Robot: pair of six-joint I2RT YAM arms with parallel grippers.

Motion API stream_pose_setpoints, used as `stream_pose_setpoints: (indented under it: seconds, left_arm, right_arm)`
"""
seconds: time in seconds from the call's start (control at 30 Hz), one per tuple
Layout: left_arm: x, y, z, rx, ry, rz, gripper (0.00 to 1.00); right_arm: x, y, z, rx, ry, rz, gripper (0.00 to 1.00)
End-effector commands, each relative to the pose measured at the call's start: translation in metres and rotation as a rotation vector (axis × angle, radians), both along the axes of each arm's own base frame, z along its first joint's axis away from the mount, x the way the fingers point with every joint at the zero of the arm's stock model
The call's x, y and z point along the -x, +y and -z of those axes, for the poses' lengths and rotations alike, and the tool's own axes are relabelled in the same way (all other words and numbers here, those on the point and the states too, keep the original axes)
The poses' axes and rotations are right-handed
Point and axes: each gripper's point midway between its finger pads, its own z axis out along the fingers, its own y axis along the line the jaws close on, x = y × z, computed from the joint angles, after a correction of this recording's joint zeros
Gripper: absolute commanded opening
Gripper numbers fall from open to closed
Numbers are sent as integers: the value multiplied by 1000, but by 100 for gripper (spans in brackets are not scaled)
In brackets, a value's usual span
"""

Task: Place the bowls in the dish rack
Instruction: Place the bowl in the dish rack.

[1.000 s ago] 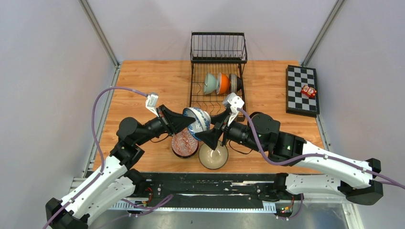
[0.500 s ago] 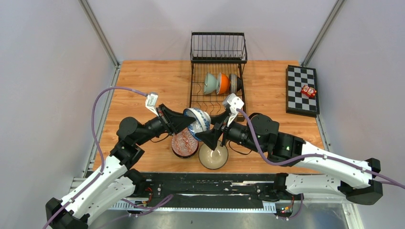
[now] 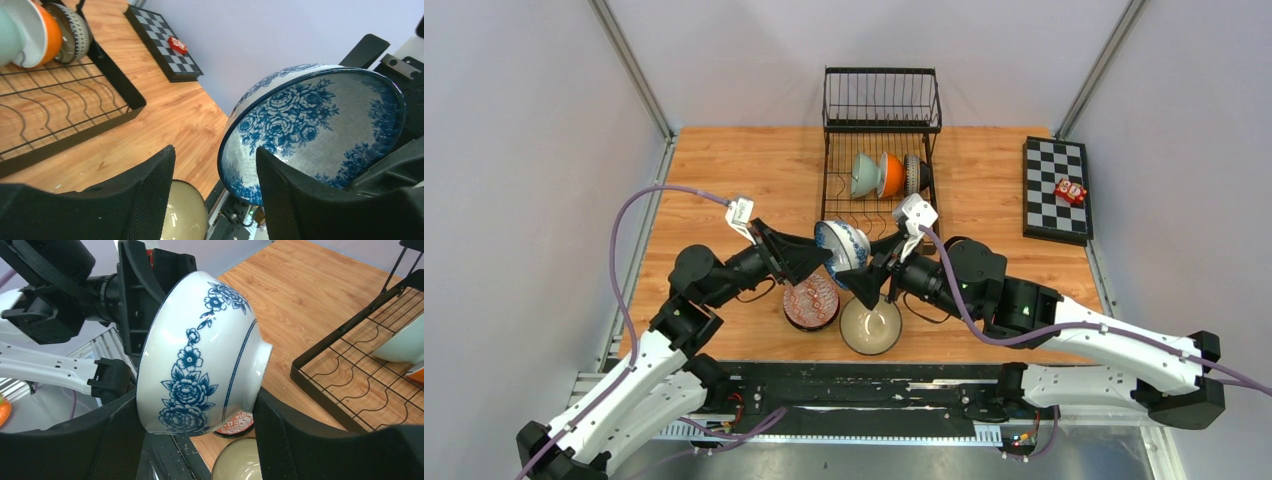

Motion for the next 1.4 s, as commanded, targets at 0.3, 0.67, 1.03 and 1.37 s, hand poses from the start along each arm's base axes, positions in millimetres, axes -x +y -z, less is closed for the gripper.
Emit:
stream_pose_setpoints:
  seconds: [0.3,0.67,1.03,1.37]
  left_arm:
    - [-19,53,2,-225,38,-300,79]
    - [-8,102,7,-468,14,-437,100]
    - [5,121,40,-605,23,-439,100]
    - [18,123,55,-557,8,-423,100]
  right_arm:
    - [-35,-17,-17,84,-89,196,3]
    - [-96,-50,13,244,-74,405,2]
    - [-159,-93,58,343,38,599,2]
    - [-204,-130,111,479,138,736,2]
